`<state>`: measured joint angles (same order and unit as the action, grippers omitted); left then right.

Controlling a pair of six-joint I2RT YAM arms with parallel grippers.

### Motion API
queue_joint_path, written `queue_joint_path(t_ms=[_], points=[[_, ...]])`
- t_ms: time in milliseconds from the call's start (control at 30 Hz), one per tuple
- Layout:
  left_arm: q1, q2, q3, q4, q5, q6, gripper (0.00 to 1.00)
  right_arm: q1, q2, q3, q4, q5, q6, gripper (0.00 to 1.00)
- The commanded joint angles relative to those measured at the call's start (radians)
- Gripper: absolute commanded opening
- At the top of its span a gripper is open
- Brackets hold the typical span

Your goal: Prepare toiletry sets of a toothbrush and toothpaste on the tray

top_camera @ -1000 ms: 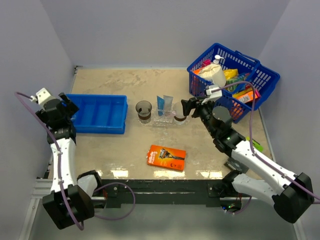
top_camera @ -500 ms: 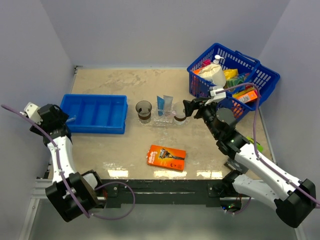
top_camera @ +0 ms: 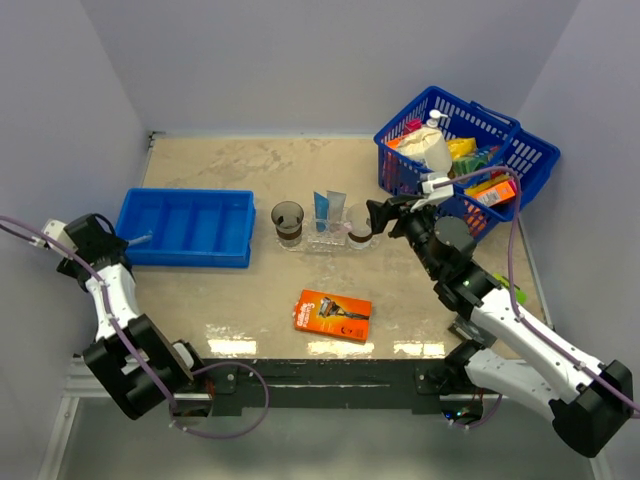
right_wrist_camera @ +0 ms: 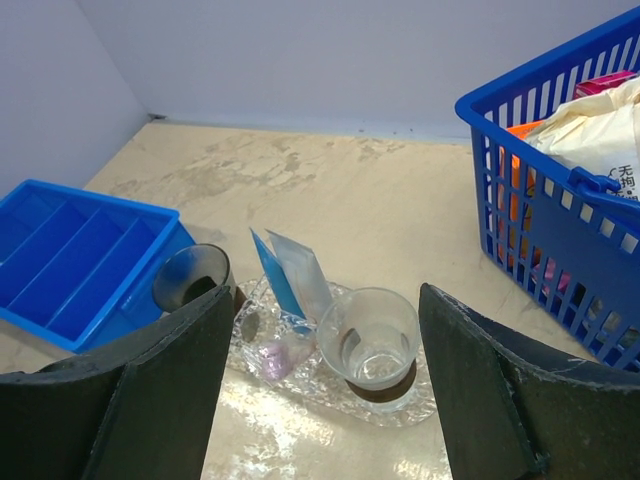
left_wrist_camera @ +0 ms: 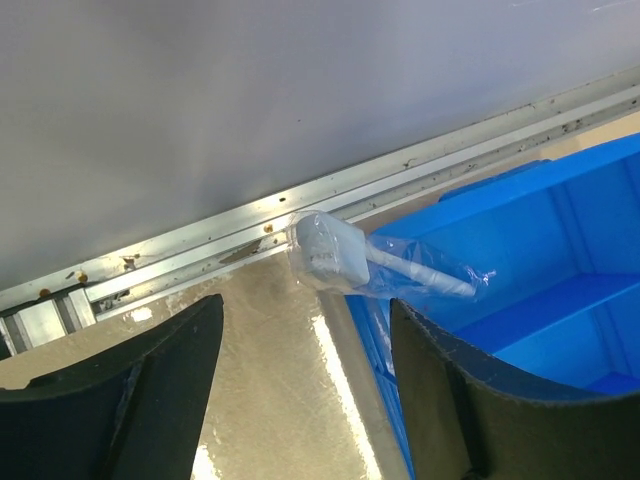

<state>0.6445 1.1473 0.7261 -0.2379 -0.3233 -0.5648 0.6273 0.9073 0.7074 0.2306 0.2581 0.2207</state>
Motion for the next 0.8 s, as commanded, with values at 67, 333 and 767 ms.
queue_joint_path(t_ms=[67, 333, 767], points=[[0.038, 0.054, 0.03, 0.063, 0.056, -0.003, 0.7, -0.005, -0.021, -0.009, 0.026, -0.025, 0.02, 0.77], [0.069, 0.083, 0.052, 0.074, 0.084, 0.003, 0.66, -0.005, -0.016, -0.014, 0.029, -0.036, 0.023, 0.77], [0.096, 0.077, 0.052, 0.133, 0.154, -0.015, 0.61, -0.005, 0.004, -0.028, 0.033, -0.046, 0.037, 0.77]])
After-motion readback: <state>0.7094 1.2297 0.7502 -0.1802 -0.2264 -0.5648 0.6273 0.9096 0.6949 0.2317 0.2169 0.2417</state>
